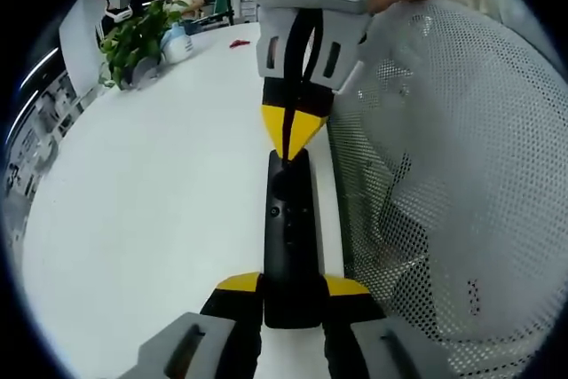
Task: Press the specified remote control buttons in sequence, fully releasing each button before pressing the next.
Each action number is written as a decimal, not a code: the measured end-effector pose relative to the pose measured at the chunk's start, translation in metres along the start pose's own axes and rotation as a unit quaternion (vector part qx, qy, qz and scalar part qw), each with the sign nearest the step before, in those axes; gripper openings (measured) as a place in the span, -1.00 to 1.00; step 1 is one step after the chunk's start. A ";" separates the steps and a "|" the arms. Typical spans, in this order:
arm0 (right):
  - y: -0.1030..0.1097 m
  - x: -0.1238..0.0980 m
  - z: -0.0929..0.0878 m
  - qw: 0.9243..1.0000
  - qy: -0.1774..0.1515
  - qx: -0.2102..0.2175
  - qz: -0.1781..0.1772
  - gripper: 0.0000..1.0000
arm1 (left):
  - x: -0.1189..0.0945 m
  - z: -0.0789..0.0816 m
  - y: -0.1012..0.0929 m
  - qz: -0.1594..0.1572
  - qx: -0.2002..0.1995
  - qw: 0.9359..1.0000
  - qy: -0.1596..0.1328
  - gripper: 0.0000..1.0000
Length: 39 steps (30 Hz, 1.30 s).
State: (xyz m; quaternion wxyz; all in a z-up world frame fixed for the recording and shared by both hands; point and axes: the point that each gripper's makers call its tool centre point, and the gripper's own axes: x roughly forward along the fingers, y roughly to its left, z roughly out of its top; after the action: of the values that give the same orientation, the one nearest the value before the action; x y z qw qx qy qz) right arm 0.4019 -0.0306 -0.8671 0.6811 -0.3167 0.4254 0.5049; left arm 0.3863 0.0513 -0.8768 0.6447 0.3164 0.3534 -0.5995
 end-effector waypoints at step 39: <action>0.003 0.002 0.003 0.994 -0.015 -0.112 0.003 -1.00 | 0.000 0.000 0.000 0.000 -0.001 1.000 -0.006 -0.50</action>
State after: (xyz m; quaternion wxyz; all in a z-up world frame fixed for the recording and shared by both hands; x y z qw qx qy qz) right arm 0.4004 -0.0266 -0.8675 0.6463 -0.3820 0.3571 0.5558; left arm 0.3863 0.0515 -0.8767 0.6468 0.3120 0.3499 -0.6015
